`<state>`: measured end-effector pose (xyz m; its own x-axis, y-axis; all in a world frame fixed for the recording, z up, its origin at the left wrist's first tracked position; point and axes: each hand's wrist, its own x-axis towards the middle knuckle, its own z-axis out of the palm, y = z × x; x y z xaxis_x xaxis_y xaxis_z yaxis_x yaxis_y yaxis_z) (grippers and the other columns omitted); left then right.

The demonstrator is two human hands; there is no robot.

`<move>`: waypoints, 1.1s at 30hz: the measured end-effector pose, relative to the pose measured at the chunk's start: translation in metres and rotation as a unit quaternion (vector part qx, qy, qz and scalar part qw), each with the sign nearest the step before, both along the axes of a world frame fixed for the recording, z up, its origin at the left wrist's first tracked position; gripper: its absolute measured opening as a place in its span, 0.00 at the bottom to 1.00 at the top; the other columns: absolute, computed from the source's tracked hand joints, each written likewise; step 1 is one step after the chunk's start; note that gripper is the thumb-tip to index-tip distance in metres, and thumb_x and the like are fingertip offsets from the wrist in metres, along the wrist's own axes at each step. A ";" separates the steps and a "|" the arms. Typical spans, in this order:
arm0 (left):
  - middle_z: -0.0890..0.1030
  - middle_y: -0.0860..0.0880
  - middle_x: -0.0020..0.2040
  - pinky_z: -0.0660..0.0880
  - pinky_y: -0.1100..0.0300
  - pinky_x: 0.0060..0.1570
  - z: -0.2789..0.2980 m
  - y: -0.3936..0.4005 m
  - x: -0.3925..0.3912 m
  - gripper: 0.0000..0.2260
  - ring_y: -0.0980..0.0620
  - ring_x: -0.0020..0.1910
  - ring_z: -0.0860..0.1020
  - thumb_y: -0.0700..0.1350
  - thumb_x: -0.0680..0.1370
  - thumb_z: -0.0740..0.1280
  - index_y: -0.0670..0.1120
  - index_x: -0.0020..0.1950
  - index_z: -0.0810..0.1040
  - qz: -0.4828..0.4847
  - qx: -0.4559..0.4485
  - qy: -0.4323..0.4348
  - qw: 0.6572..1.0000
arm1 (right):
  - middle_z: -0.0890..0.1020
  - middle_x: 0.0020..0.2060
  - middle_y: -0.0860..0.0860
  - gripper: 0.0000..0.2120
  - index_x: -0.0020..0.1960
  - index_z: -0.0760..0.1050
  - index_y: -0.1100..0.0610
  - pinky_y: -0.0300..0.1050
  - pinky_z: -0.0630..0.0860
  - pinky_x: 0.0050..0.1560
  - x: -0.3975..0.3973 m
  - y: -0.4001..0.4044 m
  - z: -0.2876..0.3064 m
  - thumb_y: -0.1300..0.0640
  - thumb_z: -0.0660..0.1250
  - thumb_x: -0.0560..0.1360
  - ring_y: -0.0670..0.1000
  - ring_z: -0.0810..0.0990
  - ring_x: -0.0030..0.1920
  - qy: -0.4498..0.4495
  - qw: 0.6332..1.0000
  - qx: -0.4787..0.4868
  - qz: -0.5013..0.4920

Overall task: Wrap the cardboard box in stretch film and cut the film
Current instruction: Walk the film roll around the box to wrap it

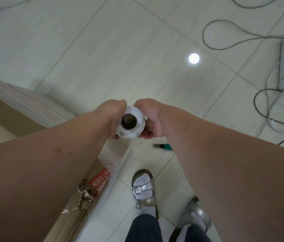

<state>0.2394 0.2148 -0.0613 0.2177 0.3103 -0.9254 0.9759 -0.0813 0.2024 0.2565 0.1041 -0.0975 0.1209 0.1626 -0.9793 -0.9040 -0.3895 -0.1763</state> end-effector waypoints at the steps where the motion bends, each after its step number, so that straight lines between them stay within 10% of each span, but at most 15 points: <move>1: 0.79 0.44 0.53 0.78 0.47 0.53 -0.002 0.005 0.005 0.12 0.43 0.50 0.79 0.52 0.81 0.60 0.46 0.56 0.74 -0.006 0.014 -0.022 1.000 | 0.85 0.44 0.59 0.17 0.53 0.77 0.60 0.44 0.76 0.39 0.003 0.003 -0.004 0.52 0.56 0.74 0.58 0.82 0.38 -0.007 1.000 -0.011 -0.001; 8: 0.80 0.46 0.49 0.78 0.50 0.55 -0.023 0.033 0.019 0.09 0.45 0.50 0.79 0.49 0.80 0.63 0.46 0.44 0.75 0.048 0.024 -0.043 0.998 | 0.83 0.48 0.56 0.22 0.55 0.76 0.57 0.45 0.77 0.41 0.025 0.017 -0.024 0.45 0.60 0.68 0.56 0.80 0.35 -0.033 0.997 -0.071 0.019; 12: 0.79 0.47 0.45 0.75 0.58 0.38 -0.026 0.033 0.009 0.14 0.49 0.40 0.77 0.57 0.79 0.60 0.48 0.48 0.75 0.157 -0.087 0.021 0.984 | 0.81 0.45 0.55 0.28 0.50 0.77 0.53 0.45 0.76 0.44 0.035 0.026 -0.024 0.29 0.63 0.69 0.53 0.77 0.38 -0.066 0.991 -0.038 0.109; 19: 0.82 0.44 0.48 0.78 0.52 0.42 -0.023 0.031 0.015 0.12 0.44 0.43 0.80 0.51 0.80 0.62 0.44 0.53 0.78 0.238 -0.073 -0.011 0.968 | 0.80 0.40 0.54 0.11 0.41 0.74 0.56 0.45 0.73 0.44 0.055 0.033 -0.006 0.50 0.64 0.77 0.55 0.77 0.42 -0.032 0.984 0.046 0.172; 26: 0.81 0.46 0.53 0.78 0.50 0.54 -0.017 0.045 0.026 0.07 0.46 0.49 0.80 0.50 0.79 0.65 0.48 0.46 0.78 0.172 0.040 -0.078 0.981 | 0.84 0.46 0.55 0.16 0.51 0.78 0.56 0.47 0.76 0.44 0.065 0.062 -0.020 0.50 0.57 0.72 0.57 0.81 0.42 -0.001 0.988 0.018 0.155; 33: 0.83 0.45 0.48 0.81 0.52 0.43 -0.039 0.075 0.021 0.15 0.46 0.44 0.82 0.54 0.80 0.63 0.44 0.58 0.78 0.357 -0.040 -0.020 0.933 | 0.79 0.45 0.52 0.23 0.50 0.75 0.52 0.44 0.72 0.40 0.097 0.086 -0.026 0.33 0.62 0.73 0.52 0.76 0.43 -0.045 0.972 0.004 0.229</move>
<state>0.2606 0.2903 -0.1003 0.0173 0.3205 -0.9471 0.7671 0.6033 0.2182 0.3535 0.1903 -0.1231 0.1196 0.2275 -0.9664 -0.6164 -0.7460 -0.2519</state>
